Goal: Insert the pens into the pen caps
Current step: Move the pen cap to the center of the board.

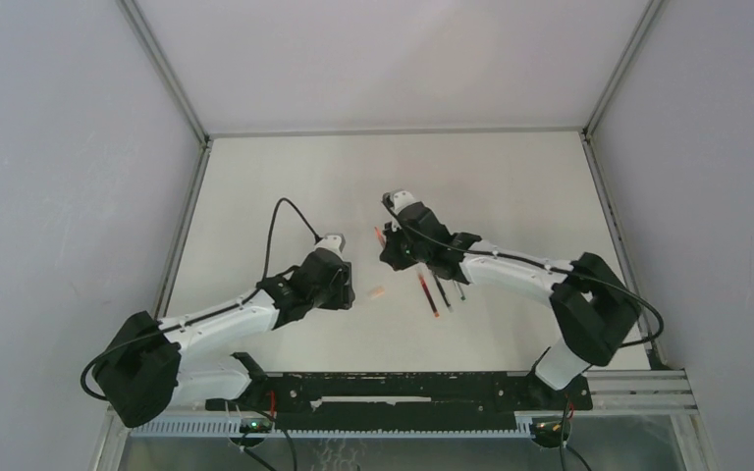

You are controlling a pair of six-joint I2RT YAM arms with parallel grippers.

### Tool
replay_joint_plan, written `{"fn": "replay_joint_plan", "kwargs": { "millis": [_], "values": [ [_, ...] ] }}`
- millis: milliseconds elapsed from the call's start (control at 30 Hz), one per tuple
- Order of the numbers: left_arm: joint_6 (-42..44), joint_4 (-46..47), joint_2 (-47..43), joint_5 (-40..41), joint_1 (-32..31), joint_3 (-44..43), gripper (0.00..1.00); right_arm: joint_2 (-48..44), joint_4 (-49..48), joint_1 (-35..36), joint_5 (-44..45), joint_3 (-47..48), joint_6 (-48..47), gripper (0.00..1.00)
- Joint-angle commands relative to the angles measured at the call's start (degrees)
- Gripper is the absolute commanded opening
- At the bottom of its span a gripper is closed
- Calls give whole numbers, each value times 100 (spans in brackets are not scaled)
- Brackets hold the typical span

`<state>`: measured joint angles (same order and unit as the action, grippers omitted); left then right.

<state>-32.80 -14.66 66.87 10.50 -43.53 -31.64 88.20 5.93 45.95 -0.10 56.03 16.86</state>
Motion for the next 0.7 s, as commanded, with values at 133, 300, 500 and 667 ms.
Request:
{"fn": "replay_joint_plan", "kwargs": {
  "millis": [133, 300, 500, 667],
  "values": [
    [-51, 718, 527, 44, -335, -47, 51, 977, 91, 221, 355, 653, 15, 0],
    [-148, 860, 741, 154, -540, -106, 54, 1295, 222, 264, 499, 800, 31, 0],
    [-299, 878, 1060, 421, -656, -245, 55, 1548, 375, 351, 614, 837, 94, 0],
    [-420, 795, 1377, 601, -679, -469, 55, 1651, 443, 407, 581, 837, 195, 0]
  ]
}}
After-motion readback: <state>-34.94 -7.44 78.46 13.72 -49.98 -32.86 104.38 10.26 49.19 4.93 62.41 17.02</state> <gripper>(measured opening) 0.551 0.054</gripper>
